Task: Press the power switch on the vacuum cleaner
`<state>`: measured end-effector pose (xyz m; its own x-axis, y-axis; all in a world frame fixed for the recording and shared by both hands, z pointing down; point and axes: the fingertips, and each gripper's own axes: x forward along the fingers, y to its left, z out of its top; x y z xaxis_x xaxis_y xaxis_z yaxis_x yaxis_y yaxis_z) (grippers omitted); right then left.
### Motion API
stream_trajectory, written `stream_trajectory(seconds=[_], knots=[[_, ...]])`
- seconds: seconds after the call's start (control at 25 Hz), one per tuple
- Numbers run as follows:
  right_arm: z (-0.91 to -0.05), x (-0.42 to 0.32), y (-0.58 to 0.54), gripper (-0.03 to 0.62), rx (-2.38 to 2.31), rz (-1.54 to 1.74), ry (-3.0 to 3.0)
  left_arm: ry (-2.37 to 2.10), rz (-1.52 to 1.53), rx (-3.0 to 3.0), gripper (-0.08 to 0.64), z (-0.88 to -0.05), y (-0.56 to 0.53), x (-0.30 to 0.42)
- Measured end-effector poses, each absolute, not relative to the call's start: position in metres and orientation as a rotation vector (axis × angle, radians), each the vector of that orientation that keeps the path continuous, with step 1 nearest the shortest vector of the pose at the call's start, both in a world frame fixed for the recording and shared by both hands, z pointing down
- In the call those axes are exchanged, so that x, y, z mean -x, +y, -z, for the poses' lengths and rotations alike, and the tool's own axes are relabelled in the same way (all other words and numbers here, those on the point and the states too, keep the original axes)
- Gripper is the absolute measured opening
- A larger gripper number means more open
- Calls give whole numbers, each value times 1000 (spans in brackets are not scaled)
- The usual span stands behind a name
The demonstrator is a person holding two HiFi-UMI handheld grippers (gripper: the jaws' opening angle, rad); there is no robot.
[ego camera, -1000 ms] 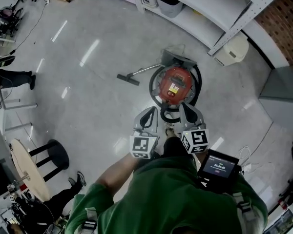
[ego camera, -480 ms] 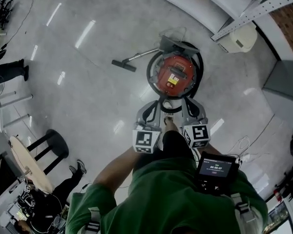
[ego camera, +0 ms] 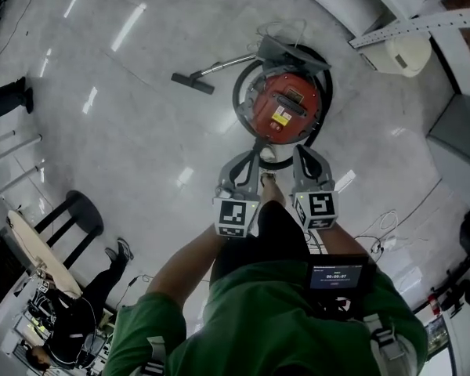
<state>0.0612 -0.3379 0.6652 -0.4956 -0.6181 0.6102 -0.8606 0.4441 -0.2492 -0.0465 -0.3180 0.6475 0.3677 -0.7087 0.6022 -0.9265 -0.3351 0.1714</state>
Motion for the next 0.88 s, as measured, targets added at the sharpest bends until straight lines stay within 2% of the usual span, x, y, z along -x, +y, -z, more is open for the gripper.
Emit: stream_trajectory(seconds=[0.88], knots=[[-816, -48, -336, 2, -1011, -723, -2205, -1372, -651, -2009, 8, -779, -320, 60]])
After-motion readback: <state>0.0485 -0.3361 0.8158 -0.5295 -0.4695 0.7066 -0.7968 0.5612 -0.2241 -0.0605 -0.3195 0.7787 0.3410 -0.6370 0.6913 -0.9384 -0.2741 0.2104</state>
